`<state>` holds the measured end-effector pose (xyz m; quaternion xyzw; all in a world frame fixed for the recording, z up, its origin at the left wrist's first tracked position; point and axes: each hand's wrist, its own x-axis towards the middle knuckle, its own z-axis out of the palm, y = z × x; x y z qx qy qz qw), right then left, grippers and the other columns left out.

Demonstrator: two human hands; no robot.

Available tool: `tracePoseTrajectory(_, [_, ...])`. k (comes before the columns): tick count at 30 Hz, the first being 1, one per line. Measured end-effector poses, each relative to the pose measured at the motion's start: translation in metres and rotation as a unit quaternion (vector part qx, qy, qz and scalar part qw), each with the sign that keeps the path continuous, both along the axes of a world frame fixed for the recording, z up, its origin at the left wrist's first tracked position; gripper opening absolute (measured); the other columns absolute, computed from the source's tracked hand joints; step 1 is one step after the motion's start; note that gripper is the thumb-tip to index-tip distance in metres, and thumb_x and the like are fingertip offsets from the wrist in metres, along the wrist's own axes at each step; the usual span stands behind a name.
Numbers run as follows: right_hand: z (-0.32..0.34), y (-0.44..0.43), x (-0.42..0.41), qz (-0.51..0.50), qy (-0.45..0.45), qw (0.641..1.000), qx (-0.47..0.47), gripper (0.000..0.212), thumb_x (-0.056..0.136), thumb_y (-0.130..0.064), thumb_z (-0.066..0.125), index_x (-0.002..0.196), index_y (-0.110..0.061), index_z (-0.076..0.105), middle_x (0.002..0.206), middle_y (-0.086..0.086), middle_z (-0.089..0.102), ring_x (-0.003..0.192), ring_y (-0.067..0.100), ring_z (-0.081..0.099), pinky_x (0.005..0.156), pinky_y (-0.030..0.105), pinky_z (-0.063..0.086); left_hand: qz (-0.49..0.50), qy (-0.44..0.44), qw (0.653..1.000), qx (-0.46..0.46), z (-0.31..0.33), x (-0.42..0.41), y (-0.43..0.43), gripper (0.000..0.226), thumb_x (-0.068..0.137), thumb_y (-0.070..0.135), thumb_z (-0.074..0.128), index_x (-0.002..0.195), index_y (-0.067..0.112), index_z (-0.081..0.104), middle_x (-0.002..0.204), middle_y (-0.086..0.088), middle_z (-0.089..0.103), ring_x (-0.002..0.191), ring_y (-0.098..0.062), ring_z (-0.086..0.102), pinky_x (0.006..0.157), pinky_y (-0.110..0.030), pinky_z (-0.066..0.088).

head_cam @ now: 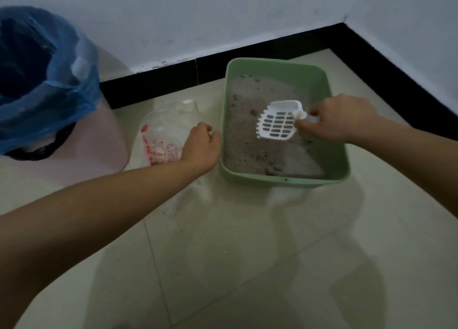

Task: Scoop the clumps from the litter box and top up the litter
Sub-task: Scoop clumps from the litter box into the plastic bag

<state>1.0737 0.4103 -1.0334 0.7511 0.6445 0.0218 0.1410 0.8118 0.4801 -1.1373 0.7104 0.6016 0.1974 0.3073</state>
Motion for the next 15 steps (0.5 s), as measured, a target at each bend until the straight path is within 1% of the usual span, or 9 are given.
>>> tracePoseTrajectory(2, [0.001, -0.007, 0.015, 0.039, -0.058, 0.997, -0.026, 0.067, 0.086, -0.080, 0.026, 0.082, -0.024, 0.063, 0.062, 0.001, 0.057, 0.057, 0.016, 0.055, 0.053, 0.025, 0.042, -0.006, -0.004, 1.000, -0.022, -0.004, 0.018, 0.001, 0.039, 0.101, 0.039, 0.038, 0.118, 0.007, 0.052, 0.113, -0.011, 0.058, 0.100, -0.029, 0.057, 0.079, -0.033, 0.042])
tracePoseTrajectory(4, [-0.002, -0.012, 0.028, 0.086, -0.105, 0.990, -0.048, 0.071, 0.081, -0.086, 0.022, 0.084, -0.027, 0.061, 0.062, -0.002, 0.057, 0.057, 0.015, 0.056, 0.053, 0.024, 0.044, 0.002, 0.003, 0.999, -0.033, -0.008, 0.032, 0.002, 0.043, 0.102, 0.041, 0.034, 0.117, 0.004, 0.050, 0.113, -0.015, 0.056, 0.100, -0.033, 0.056, 0.078, -0.036, 0.042])
tracePoseTrajectory(6, [-0.008, -0.016, 0.036, 0.109, -0.120, 0.984, -0.080, 0.067, 0.081, -0.086, 0.022, 0.081, -0.029, 0.056, 0.063, -0.004, 0.058, 0.059, 0.015, 0.056, 0.054, 0.024, 0.043, 0.024, 0.016, 0.999, -0.030, -0.014, 0.040, 0.003, 0.042, 0.104, 0.038, 0.029, 0.116, 0.003, 0.049, 0.114, -0.020, 0.055, 0.101, -0.037, 0.055, 0.078, -0.037, 0.039])
tracePoseTrajectory(8, [-0.016, -0.019, 0.043, 0.126, -0.117, 0.981, -0.094, 0.065, 0.082, -0.084, 0.024, 0.080, -0.028, 0.057, 0.063, -0.004, 0.058, 0.060, 0.016, 0.057, 0.055, 0.025, 0.042, 0.049, 0.016, 0.999, -0.014, -0.019, 0.045, 0.002, 0.037, 0.105, 0.034, 0.026, 0.109, 0.005, 0.048, 0.106, -0.020, 0.057, 0.095, -0.038, 0.055, 0.074, -0.037, 0.037])
tracePoseTrajectory(11, [-0.028, -0.019, 0.049, 0.154, -0.118, 0.977, -0.085, 0.072, 0.081, -0.083, 0.022, 0.083, -0.026, 0.066, 0.061, -0.002, 0.059, 0.060, 0.018, 0.059, 0.055, 0.025, 0.043, 0.062, 0.010, 0.998, 0.008, -0.021, 0.047, -0.001, 0.034, 0.105, 0.030, 0.027, 0.103, 0.005, 0.049, 0.093, -0.016, 0.056, 0.081, -0.029, 0.049, 0.068, -0.035, 0.034])
tracePoseTrajectory(13, [-0.036, -0.020, 0.054, 0.141, -0.091, 0.982, -0.091, 0.072, 0.081, -0.082, 0.022, 0.085, -0.025, 0.068, 0.062, -0.002, 0.059, 0.062, 0.019, 0.060, 0.056, 0.025, 0.043, 0.066, 0.001, 0.998, 0.009, -0.022, 0.046, -0.002, 0.034, 0.105, 0.030, 0.028, 0.103, 0.004, 0.049, 0.090, -0.014, 0.054, 0.079, -0.027, 0.046, 0.068, -0.033, 0.034])
tracePoseTrajectory(15, [-0.048, -0.024, 0.056, 0.114, -0.041, 0.986, -0.114, 0.070, 0.082, -0.079, 0.024, 0.086, -0.025, 0.067, 0.065, -0.003, 0.061, 0.065, 0.018, 0.060, 0.059, 0.025, 0.047, 0.071, -0.019, 0.997, 0.005, -0.022, 0.045, -0.002, 0.034, 0.105, 0.030, 0.028, 0.103, 0.004, 0.050, 0.091, -0.014, 0.055, 0.081, -0.027, 0.049, 0.070, -0.035, 0.040])
